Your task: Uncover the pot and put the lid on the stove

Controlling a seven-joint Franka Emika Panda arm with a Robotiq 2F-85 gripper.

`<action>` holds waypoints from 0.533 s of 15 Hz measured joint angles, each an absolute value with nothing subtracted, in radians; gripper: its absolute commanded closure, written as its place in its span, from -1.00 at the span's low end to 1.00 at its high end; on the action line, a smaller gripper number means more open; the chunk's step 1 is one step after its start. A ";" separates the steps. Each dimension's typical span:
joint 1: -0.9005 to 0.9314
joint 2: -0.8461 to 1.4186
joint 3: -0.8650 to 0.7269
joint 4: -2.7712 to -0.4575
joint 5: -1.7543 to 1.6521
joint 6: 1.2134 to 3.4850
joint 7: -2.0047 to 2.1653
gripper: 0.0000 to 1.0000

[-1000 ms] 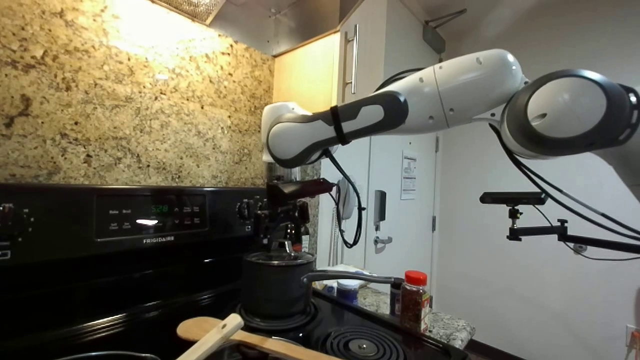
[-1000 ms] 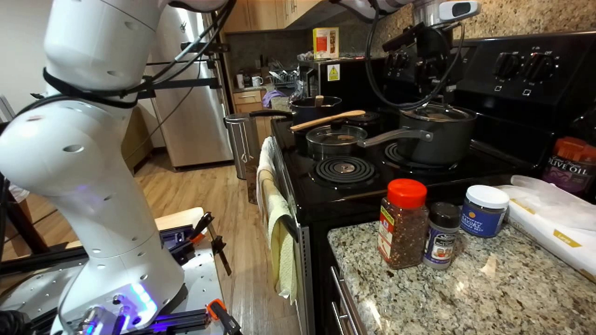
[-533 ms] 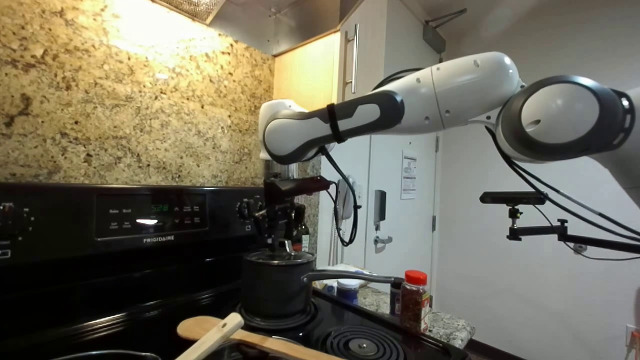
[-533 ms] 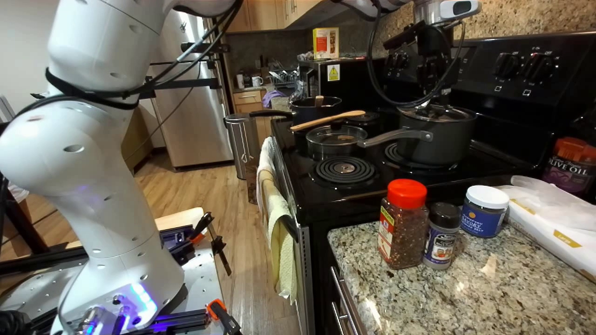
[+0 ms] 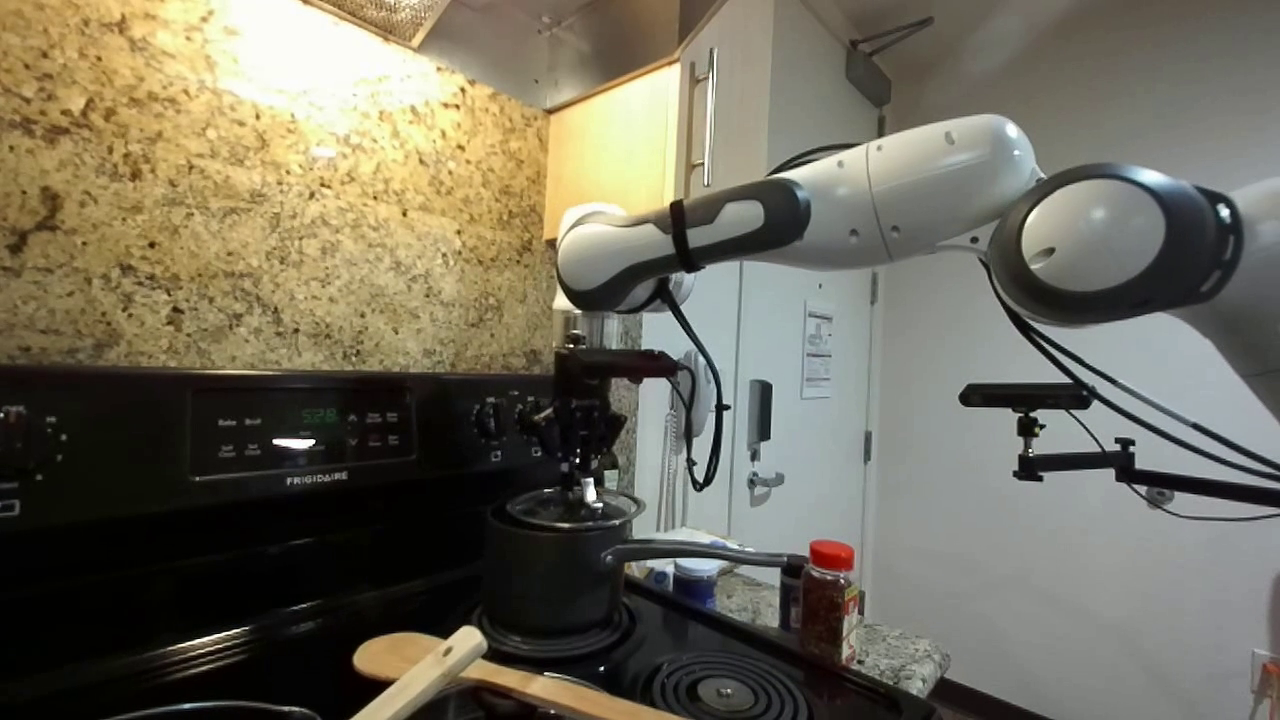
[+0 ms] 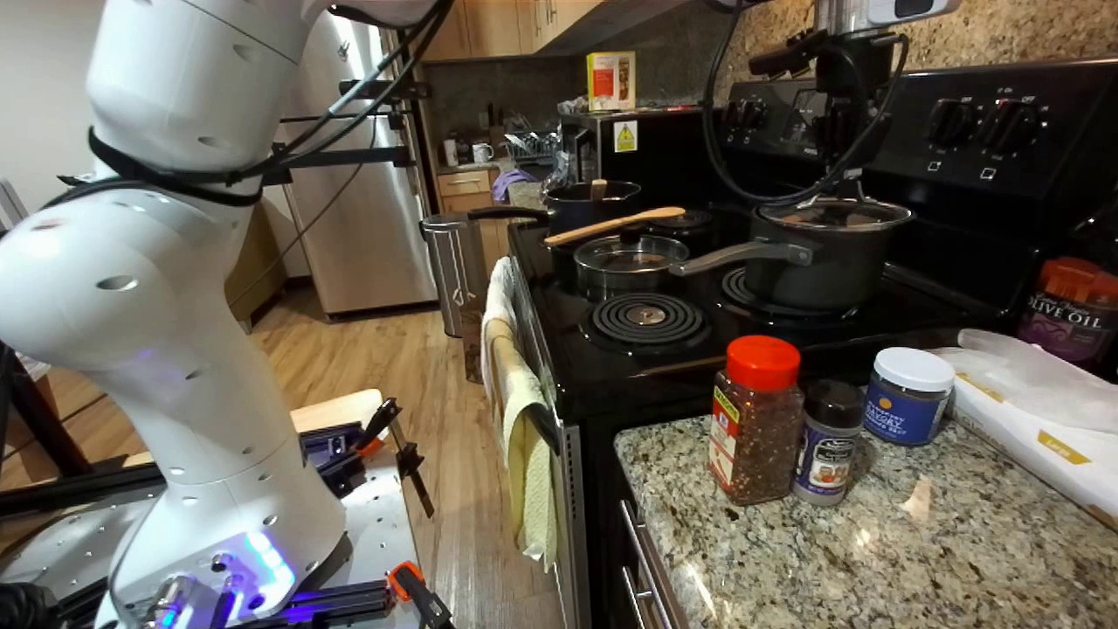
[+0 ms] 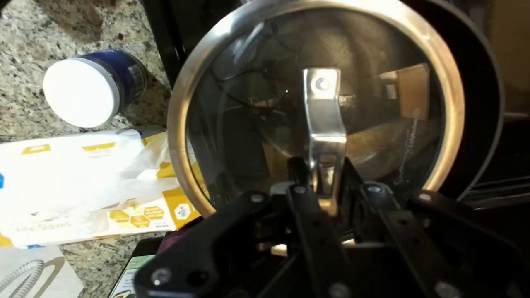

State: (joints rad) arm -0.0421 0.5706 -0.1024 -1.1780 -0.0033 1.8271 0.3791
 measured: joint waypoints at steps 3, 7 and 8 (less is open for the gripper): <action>-0.047 0.571 -0.102 -1.176 0.006 1.827 0.379 0.75; -0.036 0.554 -0.097 -1.170 0.006 1.826 0.379 0.75; -0.028 0.539 -0.097 -1.170 0.002 1.825 0.379 0.75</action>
State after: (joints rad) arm -0.0282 0.5395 -0.0967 -1.1697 0.0024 1.8253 0.3790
